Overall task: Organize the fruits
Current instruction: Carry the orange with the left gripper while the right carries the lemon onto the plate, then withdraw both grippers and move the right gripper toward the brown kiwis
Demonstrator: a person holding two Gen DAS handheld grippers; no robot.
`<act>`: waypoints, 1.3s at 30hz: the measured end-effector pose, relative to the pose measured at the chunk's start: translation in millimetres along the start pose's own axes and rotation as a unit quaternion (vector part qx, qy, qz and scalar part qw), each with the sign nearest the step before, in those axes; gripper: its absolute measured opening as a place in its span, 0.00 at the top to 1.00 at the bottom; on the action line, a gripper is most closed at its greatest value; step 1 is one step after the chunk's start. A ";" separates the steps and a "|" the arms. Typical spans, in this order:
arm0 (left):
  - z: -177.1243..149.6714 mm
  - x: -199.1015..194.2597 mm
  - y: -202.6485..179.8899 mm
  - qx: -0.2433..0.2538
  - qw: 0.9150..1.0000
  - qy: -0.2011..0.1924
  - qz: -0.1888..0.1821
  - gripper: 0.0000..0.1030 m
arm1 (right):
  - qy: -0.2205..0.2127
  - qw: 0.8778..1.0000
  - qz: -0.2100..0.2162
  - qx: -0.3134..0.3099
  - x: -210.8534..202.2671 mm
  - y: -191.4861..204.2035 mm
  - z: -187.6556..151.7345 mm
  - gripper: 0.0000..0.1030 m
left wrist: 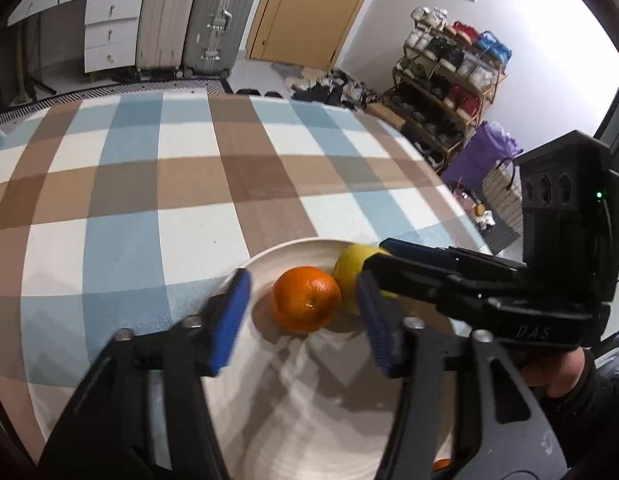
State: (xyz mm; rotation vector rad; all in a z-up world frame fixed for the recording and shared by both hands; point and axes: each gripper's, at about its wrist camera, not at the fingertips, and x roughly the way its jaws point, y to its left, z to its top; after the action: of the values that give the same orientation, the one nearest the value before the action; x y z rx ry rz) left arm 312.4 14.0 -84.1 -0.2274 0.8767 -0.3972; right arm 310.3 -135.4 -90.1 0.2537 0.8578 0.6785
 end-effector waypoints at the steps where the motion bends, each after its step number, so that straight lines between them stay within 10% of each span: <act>1: 0.2 -4.0 0.0 -0.003 1.000 -0.005 0.003 0.33 | -0.004 1.000 0.003 0.002 -3.0 0.1 0.9 0.51; 14: -19.8 -114.1 -40.9 0.024 0.992 -0.087 0.089 0.01 | -0.113 0.993 -0.001 -0.043 -106.2 49.3 -11.6 0.07; 39: -150.9 -254.9 -134.3 0.037 0.980 -0.146 0.130 0.01 | -0.205 0.970 -0.053 -0.115 -248.5 144.0 -137.2 0.00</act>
State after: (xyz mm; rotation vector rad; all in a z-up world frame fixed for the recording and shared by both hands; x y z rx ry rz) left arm 15.5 -3.2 47.5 -0.0965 0.5909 -0.1469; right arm 25.9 -193.0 40.9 0.1308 0.3890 0.5908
